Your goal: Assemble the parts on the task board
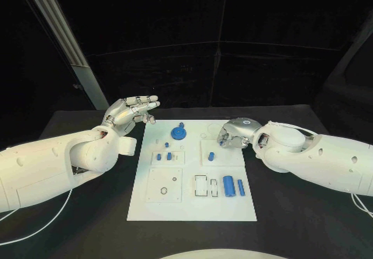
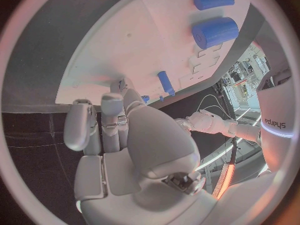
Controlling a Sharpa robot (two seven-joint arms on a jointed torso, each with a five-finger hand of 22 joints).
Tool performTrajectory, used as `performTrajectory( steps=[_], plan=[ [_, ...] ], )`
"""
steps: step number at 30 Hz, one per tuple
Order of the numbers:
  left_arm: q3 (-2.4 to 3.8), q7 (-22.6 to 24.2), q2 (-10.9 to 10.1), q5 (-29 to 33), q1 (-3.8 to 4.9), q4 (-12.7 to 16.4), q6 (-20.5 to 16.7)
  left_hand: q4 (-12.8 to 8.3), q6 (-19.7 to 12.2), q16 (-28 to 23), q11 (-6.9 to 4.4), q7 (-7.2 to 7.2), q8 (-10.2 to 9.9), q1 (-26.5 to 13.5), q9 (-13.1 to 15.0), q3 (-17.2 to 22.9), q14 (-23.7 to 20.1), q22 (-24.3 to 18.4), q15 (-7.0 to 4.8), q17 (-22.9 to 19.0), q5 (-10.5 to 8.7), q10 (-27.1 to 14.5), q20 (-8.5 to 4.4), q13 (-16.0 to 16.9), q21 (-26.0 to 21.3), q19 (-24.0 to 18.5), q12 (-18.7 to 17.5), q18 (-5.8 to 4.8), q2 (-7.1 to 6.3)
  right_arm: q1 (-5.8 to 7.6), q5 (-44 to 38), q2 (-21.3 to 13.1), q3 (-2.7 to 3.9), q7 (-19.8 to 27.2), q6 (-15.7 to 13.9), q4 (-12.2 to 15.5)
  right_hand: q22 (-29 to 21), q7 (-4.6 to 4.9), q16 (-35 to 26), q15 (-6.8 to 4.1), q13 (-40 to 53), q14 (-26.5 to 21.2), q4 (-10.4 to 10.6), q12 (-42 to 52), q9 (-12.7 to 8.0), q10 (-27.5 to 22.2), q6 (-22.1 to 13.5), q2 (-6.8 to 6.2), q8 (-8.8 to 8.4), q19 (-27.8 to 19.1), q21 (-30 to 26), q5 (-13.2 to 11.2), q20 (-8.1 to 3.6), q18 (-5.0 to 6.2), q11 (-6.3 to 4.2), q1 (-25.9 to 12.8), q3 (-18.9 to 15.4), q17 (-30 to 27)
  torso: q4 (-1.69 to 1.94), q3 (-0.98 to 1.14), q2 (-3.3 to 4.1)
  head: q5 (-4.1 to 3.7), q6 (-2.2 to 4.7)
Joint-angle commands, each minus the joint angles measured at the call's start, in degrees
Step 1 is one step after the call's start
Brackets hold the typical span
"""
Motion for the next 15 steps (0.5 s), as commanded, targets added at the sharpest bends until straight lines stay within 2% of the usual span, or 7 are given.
performTrajectory(
  steps=[1,8,15],
  plan=[
    [0.04,0.0,0.0,-0.2,0.07,-0.1,0.9,-0.3,-0.4,0.2,-0.01,-0.05,0.3,0.1,0.0,-0.1,-0.3,-0.1,0.03,-0.1,0.24,-0.3,-0.03,-0.1,-0.3,-0.3,0.2,0.84,0.32,0.09,-0.1,-0.2,0.02,-1.1,-4.5,0.4,0.1,-0.20,0.4,0.28,-0.1,0.7,0.4,-0.3,0.0,0.3,0.2,-0.19,0.01,0.4,0.2,0.0,0.13,-1.19,0.20,-0.4,0.0,0.0,0.02,-0.01,0.00,0.08,0.07],
    [0.03,0.0,0.1,-0.2,0.07,-0.5,0.9,-0.3,-0.6,0.3,0.06,0.05,0.2,0.1,0.0,-0.2,-0.3,-0.1,0.09,-0.1,0.20,-0.5,-0.01,-0.1,-0.3,-0.3,0.2,0.81,0.27,0.11,1.0,-1.5,0.04,-1.0,-6.2,1.5,0.1,-0.24,0.5,0.26,0.0,0.7,0.4,-0.3,0.0,0.3,0.2,-0.30,0.01,0.4,0.2,0.1,0.13,-1.20,0.14,-0.6,0.0,0.1,-0.03,-0.10,-0.08,0.03,0.14],
    [0.03,0.0,0.1,-0.2,0.07,-0.7,0.9,0.0,-1.0,0.4,0.24,0.23,0.2,-0.7,0.0,-1.0,-0.4,-0.2,0.31,-0.3,0.10,-0.9,0.20,-0.1,-0.5,-0.4,0.4,0.74,0.10,0.15,3.0,-4.0,0.09,-0.5,-7.1,5.2,0.5,-0.32,0.9,0.19,0.0,0.7,0.3,-0.2,0.0,0.5,0.4,-0.42,0.06,0.5,0.5,0.1,0.11,-1.27,0.04,-0.5,0.3,0.4,0.00,-0.11,-0.06,0.15,0.26]
  ],
)
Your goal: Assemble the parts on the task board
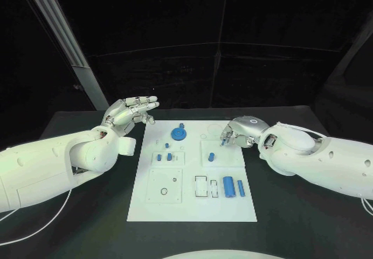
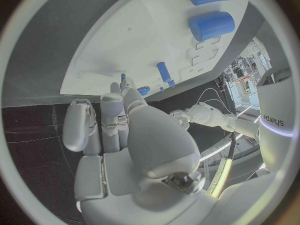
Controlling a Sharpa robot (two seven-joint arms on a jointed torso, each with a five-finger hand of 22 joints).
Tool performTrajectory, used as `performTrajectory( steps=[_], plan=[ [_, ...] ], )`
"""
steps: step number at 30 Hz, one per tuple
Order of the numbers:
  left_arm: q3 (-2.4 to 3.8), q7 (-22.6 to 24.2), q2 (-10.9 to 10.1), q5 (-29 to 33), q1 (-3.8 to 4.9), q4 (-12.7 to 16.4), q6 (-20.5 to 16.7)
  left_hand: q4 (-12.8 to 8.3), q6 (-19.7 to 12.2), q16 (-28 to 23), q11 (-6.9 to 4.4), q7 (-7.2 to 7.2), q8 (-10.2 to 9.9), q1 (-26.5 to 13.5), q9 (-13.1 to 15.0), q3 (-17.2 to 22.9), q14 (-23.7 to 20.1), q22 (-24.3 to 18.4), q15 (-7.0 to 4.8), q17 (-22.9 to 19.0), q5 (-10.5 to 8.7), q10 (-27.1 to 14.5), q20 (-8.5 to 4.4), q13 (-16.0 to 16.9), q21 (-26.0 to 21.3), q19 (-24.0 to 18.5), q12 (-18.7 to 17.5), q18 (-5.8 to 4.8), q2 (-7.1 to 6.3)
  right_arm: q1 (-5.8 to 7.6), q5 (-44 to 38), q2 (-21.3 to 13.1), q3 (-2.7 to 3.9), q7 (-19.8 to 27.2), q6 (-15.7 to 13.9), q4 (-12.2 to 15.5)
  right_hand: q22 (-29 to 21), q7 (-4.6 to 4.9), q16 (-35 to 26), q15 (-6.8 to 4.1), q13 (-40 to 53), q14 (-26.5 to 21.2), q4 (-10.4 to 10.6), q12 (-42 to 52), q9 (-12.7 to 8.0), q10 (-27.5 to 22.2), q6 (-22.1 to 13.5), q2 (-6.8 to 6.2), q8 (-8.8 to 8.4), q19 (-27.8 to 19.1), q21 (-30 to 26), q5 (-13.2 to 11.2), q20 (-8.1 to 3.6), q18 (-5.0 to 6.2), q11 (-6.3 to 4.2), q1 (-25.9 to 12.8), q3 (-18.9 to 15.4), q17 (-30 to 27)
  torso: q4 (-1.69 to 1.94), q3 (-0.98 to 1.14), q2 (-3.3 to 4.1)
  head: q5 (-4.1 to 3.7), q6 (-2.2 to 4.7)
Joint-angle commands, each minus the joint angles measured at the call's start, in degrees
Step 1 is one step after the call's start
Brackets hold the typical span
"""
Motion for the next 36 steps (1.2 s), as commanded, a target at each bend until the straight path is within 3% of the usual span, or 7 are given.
performTrajectory(
  steps=[1,6,10,21,29,32,36],
  plan=[
    [0.04,0.2,0.0,-0.2,0.07,0.0,0.7,0.1,-0.4,0.2,0.04,0.11,0.2,-0.5,0.0,-0.3,-0.2,0.0,0.11,-0.1,0.11,-0.3,0.20,0.0,-0.2,-0.4,0.2,0.75,-0.11,0.14,2.0,-0.7,0.05,0.3,-2.7,1.7,0.1,-0.19,0.3,0.19,0.0,0.7,0.1,-0.2,0.0,0.5,0.1,-0.19,0.07,0.3,0.3,0.1,-0.10,-0.37,0.04,-0.3,0.2,0.1,-0.01,-0.01,0.01,0.11,0.07],
    [0.03,0.1,0.2,-0.2,0.07,0.1,0.9,0.6,-0.7,0.4,0.10,0.15,0.4,-1.4,0.0,-1.4,-0.3,-0.3,0.29,-0.2,0.06,-0.6,0.43,0.0,-0.6,-0.4,0.6,0.75,-0.25,0.19,3.8,-1.6,0.52,2.8,-6.2,5.9,0.5,-0.16,0.9,0.17,0.0,0.8,0.1,-0.2,0.0,0.5,0.1,-0.27,0.06,0.6,0.5,0.1,-0.11,-0.46,0.05,-0.3,0.3,0.7,-0.07,0.11,-0.02,0.54,0.18],
    [0.02,0.1,0.4,-0.2,0.06,0.1,1.1,0.8,-0.8,0.5,0.11,0.15,0.5,-1.6,0.0,-1.9,-0.3,-0.5,0.32,-0.3,0.06,-0.8,0.50,0.0,-0.7,-0.4,0.8,0.77,-0.28,0.34,4.6,-1.3,1.28,3.8,-7.6,8.3,0.9,-0.10,1.3,0.18,0.0,0.9,0.1,-0.3,0.0,0.5,0.1,-0.40,0.03,0.7,0.8,0.1,-0.11,-0.53,0.09,-0.4,0.3,1.2,0.13,-0.04,-0.03,0.62,0.33],
    [0.01,0.0,0.8,-0.2,0.06,0.0,1.2,1.2,-1.0,0.7,0.14,0.17,0.6,-2.2,0.0,-2.8,-0.4,-0.8,0.42,-0.4,0.07,-1.1,0.65,0.1,-1.1,-0.3,1.2,0.79,-0.34,1.01,5.5,3.7,1.63,3.6,-4.2,8.6,1.1,-0.01,1.9,0.24,0.0,1.0,-0.1,-0.3,0.0,0.4,0.0,-0.40,-0.06,0.8,1.0,0.3,-0.07,-0.57,0.17,-0.3,1.0,1.5,0.13,-0.10,0.11,1.94,-0.35],
    [0.01,-0.1,1.0,-0.2,0.06,0.0,1.5,1.2,-1.1,0.8,0.14,0.20,0.6,-2.1,0.0,-3.0,-0.4,-0.9,0.41,-0.5,0.12,-1.2,0.67,0.1,-1.2,-0.2,1.3,0.81,-0.24,0.25,5.8,9.3,0.14,3.2,-0.4,5.0,1.3,0.19,2.4,0.39,-0.1,0.9,-0.1,-0.4,-0.1,0.0,-0.3,-0.60,-0.16,0.8,1.1,0.5,0.04,-0.59,0.35,-0.8,1.7,1.7,-0.05,0.03,0.19,3.42,-0.91],
    [0.01,-0.1,1.2,-0.2,0.07,-0.2,1.5,1.3,-1.1,0.8,0.15,0.22,0.7,-2.1,0.0,-3.1,-0.4,-0.9,0.41,-0.5,0.12,-1.2,0.67,0.1,-1.2,-0.2,1.3,0.81,-0.22,-0.08,5.8,11.1,-1.21,3.2,1.0,3.8,1.4,0.26,2.7,0.49,0.0,0.9,-0.1,-0.3,-0.1,-0.1,-0.5,-0.97,-0.12,0.8,1.2,1.3,0.16,-0.59,0.42,-1.3,2.2,1.8,0.06,-0.07,0.15,3.40,-1.12],
    [0.02,0.0,1.4,-0.2,0.07,-0.4,1.5,1.3,-1.2,0.8,0.18,0.26,0.7,-2.2,0.0,-3.2,-0.4,-1.0,0.43,-0.5,0.11,-1.3,0.69,0.1,-1.2,-0.2,1.4,0.81,-0.21,-0.84,5.0,12.6,-2.12,3.1,2.5,3.2,1.5,0.26,2.9,0.51,0.0,0.9,-0.1,-0.3,-0.1,-0.1,-0.5,-1.19,-0.10,0.8,1.3,1.6,0.20,-0.60,0.44,-1.5,2.5,1.8,0.08,-0.04,0.14,3.84,-1.40]
  ],
)
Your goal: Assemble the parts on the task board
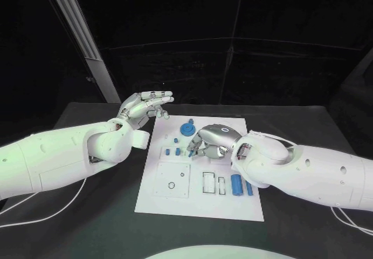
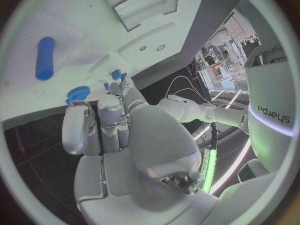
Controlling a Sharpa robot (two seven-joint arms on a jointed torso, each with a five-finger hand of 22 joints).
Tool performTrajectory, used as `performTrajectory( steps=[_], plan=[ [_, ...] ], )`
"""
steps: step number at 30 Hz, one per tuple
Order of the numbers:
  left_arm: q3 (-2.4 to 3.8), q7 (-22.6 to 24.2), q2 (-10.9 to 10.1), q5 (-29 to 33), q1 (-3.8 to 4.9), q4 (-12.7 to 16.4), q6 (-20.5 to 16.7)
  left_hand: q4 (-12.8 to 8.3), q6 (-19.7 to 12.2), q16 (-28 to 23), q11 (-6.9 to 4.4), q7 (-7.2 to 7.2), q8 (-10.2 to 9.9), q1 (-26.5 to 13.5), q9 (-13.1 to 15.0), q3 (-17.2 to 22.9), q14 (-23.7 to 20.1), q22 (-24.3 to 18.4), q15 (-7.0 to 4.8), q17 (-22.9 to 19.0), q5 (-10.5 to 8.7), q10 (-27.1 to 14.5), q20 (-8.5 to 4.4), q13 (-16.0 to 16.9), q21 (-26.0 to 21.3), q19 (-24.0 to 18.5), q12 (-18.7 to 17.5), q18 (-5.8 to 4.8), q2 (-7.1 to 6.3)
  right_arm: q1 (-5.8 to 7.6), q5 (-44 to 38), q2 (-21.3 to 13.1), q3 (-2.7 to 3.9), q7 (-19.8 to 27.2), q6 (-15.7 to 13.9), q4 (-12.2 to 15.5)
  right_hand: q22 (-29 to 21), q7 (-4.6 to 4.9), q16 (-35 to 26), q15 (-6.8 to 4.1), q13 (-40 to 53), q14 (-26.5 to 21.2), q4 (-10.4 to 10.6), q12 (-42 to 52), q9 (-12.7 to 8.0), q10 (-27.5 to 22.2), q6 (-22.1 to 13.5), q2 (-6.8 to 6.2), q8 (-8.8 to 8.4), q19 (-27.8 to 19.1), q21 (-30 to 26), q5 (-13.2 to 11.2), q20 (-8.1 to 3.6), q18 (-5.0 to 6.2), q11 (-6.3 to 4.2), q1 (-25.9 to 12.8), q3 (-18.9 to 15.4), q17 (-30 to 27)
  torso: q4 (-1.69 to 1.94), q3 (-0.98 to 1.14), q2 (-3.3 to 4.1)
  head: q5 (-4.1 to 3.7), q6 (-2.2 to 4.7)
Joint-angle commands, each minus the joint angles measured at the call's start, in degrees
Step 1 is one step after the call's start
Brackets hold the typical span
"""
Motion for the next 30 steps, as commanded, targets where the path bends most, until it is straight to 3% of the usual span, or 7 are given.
performTrajectory(
  steps=[1,6,9,11,17,30],
  plan=[
    [0.05,0.2,0.2,-0.2,0.09,-0.1,1.0,0.0,-0.4,0.3,0.00,-0.12,0.2,-0.6,0.0,-0.6,-0.2,-0.1,0.25,-0.1,0.11,-0.3,0.36,0.1,-0.4,0.2,0.4,0.82,0.13,-0.48,-0.9,0.8,-0.28,0.0,3.7,-0.2,0.1,0.07,0.4,0.51,0.0,0.9,0.0,-0.1,0.0,-0.4,-0.3,-0.26,0.36,0.4,0.2,0.4,0.20,-0.61,0.23,-0.6,0.5,0.1,0.01,0.01,-0.03,0.52,-0.33],
    [0.05,-0.1,0.3,-0.2,0.09,-0.4,1.1,0.0,-0.5,0.4,0.00,-0.11,0.2,-0.6,0.0,-0.6,-0.2,-0.1,0.25,-0.1,0.11,-0.3,0.37,0.1,-0.4,0.2,0.4,0.82,0.13,-1.33,-2.9,2.0,-0.61,-0.5,4.8,-0.4,0.0,0.09,0.3,0.53,0.0,0.8,0.1,-0.1,0.0,-0.4,-0.3,-0.37,0.36,0.3,0.2,0.5,0.22,-0.60,0.25,-0.8,0.6,0.0,-0.13,0.14,-0.12,1.65,-0.60],
    [0.05,-0.1,0.4,-0.2,0.09,-0.4,1.2,0.0,-0.5,0.4,0.00,-0.11,0.2,-0.6,0.0,-0.6,-0.2,-0.1,0.25,-0.1,0.11,-0.3,0.37,0.1,-0.4,0.2,0.4,0.82,0.13,-1.56,-3.7,2.3,-0.66,-0.6,5.0,-0.3,0.0,0.09,0.3,0.53,0.0,0.8,0.1,-0.1,0.0,-0.4,-0.3,-0.37,0.36,0.3,0.2,0.5,0.22,-0.60,0.25,-0.8,0.6,0.0,-0.04,0.10,-0.13,1.70,-0.75],
    [0.05,-0.2,0.4,-0.2,0.09,-0.5,1.2,0.0,-0.5,0.4,0.00,-0.11,0.2,-0.6,0.0,-0.6,-0.2,-0.1,0.26,-0.1,0.12,-0.3,0.38,0.1,-0.5,0.2,0.4,0.82,0.18,-1.72,-4.3,2.6,-0.69,-0.7,5.1,-0.2,0.1,0.09,0.4,0.53,0.0,0.8,0.1,-0.1,0.0,-0.4,-0.3,-0.37,0.36,0.4,0.3,0.5,0.22,-0.62,0.25,-0.8,0.6,0.1,0.10,-0.06,-0.09,1.63,-0.86],
    [0.05,-0.3,0.0,-0.2,0.09,-0.4,1.2,0.0,-0.5,0.4,0.00,-0.11,0.2,-0.6,0.0,-0.6,-0.2,-0.1,0.26,-0.1,0.12,-0.3,0.38,0.1,-0.5,0.2,0.4,0.82,0.18,-2.04,-5.4,2.9,-0.73,-0.9,5.0,0.3,0.1,0.09,0.4,0.53,0.0,0.8,0.1,-0.1,0.0,-0.4,-0.3,-0.37,0.36,0.4,0.3,0.5,0.22,-0.62,0.25,-0.8,0.6,0.1,-0.04,0.04,-0.08,1.96,-1.21],
    [0.05,-0.6,-0.3,-0.2,0.09,-0.3,1.3,0.0,-0.5,0.4,0.01,-0.11,0.3,-0.4,0.0,-0.7,-0.2,-0.2,0.25,-0.2,0.14,-0.4,0.38,0.1,-0.5,0.3,0.5,0.83,0.25,-2.36,-6.3,3.0,-0.73,-1.6,5.3,0.8,0.2,0.07,0.6,0.53,0.0,0.8,0.1,-0.1,0.0,-0.4,-0.2,-0.38,0.40,0.4,0.3,0.6,0.24,-0.63,0.24,-0.9,0.8,0.2,-0.03,0.00,-0.07,1.98,-1.57]
  ],
)
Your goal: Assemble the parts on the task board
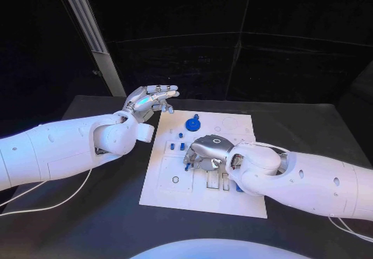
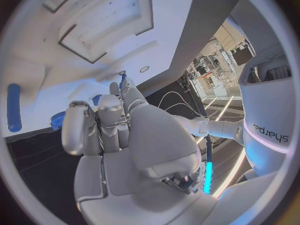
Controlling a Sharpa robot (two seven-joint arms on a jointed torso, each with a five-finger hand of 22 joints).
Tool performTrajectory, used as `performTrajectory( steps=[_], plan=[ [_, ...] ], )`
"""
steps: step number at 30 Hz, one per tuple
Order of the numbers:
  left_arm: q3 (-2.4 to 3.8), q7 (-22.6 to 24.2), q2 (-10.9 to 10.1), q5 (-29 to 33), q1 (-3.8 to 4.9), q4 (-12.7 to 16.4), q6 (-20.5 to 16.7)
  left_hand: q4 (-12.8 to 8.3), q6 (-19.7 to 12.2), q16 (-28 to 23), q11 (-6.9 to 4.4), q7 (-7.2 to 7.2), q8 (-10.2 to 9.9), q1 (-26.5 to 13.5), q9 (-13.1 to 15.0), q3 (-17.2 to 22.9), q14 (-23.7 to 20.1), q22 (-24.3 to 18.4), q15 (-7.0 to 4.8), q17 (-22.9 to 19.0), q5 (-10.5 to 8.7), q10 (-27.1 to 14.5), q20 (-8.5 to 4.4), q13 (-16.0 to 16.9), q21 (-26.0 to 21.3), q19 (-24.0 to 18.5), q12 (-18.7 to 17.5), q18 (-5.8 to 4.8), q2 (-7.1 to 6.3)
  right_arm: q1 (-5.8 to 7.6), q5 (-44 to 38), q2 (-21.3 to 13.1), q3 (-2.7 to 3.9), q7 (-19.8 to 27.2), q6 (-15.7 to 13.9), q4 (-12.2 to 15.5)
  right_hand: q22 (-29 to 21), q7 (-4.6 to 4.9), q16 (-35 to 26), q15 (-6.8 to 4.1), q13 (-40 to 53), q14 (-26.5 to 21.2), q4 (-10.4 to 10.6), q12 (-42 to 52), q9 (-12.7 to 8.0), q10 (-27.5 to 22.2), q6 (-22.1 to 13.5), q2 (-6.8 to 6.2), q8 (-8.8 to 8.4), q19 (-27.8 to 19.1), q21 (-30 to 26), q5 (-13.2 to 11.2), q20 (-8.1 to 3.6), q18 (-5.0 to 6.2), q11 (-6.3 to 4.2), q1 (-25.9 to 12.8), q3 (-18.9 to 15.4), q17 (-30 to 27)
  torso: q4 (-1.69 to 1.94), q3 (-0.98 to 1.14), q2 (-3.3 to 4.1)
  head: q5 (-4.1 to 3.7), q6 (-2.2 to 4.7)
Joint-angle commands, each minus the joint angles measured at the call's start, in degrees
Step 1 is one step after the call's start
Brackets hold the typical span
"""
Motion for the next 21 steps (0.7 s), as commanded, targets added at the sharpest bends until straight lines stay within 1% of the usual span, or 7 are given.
performTrajectory(
  steps=[1,5,9,16,21],
  plan=[
    [0.04,-0.1,0.0,-0.2,0.08,0.1,0.8,0.0,-0.4,0.2,0.01,0.11,0.3,-0.4,0.0,-0.4,-0.2,-0.1,0.25,-0.1,0.15,-0.5,0.18,0.1,-0.3,0.1,0.3,0.84,0.27,0.04,-1.4,0.1,0.01,-0.8,0.8,0.0,0.0,0.14,0.4,0.53,0.0,0.8,-0.1,-0.1,0.1,-0.1,-0.2,-0.08,0.21,0.2,0.3,0.3,0.04,-0.64,0.03,-0.6,0.4,0.1,0.02,-0.01,0.04,-0.10,-0.15],
    [0.04,-0.2,0.0,-0.2,0.08,0.1,0.9,-0.1,-0.4,0.2,0.01,0.12,0.3,-0.3,0.0,-0.5,-0.3,-0.1,0.25,-0.1,0.16,-0.5,0.17,0.1,-0.3,0.1,0.4,0.85,0.33,0.01,-1.8,0.2,0.01,-1.2,1.4,-0.2,0.1,0.15,0.6,0.55,0.0,0.8,0.0,0.0,0.1,-0.1,-0.1,-0.38,0.22,0.2,0.4,0.7,0.07,-0.65,0.03,-1.1,0.7,0.1,0.04,0.01,0.04,-0.08,-0.24],
    [0.04,-0.3,0.0,-0.2,0.08,0.1,0.9,-0.1,-0.4,0.2,0.02,0.12,0.3,-0.2,0.0,-0.5,-0.3,-0.1,0.25,-0.1,0.16,-0.5,0.17,0.1,-0.4,0.1,0.4,0.85,0.36,-0.04,-2.1,0.3,0.01,-1.4,2.1,-0.1,0.1,0.14,0.6,0.55,0.0,0.8,0.1,0.0,0.1,-0.1,-0.2,-0.51,0.22,0.2,0.4,0.9,0.08,-0.64,0.03,-1.3,0.9,0.1,0.06,-0.02,0.03,-0.22,-0.31],
    [0.04,-0.5,-0.1,-0.2,0.08,0.1,1.0,-0.1,-0.4,0.2,0.02,0.12,0.3,-0.2,0.0,-0.5,-0.3,-0.1,0.25,-0.1,0.16,-0.5,0.17,0.1,-0.4,0.1,0.4,0.85,0.36,-0.12,-3.6,0.5,0.02,-2.2,2.4,-0.1,0.1,0.14,0.7,0.55,0.0,0.8,0.1,0.0,0.1,-0.1,-0.2,-0.52,0.22,0.2,0.4,0.9,0.08,-0.64,0.03,-1.4,0.9,0.1,-0.03,0.00,0.00,-0.19,-0.44],
    [0.04,-0.6,0.0,-0.2,0.08,0.1,1.0,-0.1,-0.4,0.2,0.02,0.12,0.3,-0.2,0.0,-0.5,-0.3,-0.1,0.25,-0.1,0.16,-0.5,0.17,0.1,-0.4,0.1,0.4,0.85,0.36,-0.16,-4.2,0.9,0.02,-2.2,3.0,0.0,0.2,0.12,0.8,0.55,0.0,0.7,0.1,0.0,0.1,-0.1,-0.1,-0.75,0.23,0.2,0.5,1.0,0.09,-0.66,0.02,-1.6,1.0,0.1,0.01,-0.03,0.02,-0.21,-0.50]
  ],
)
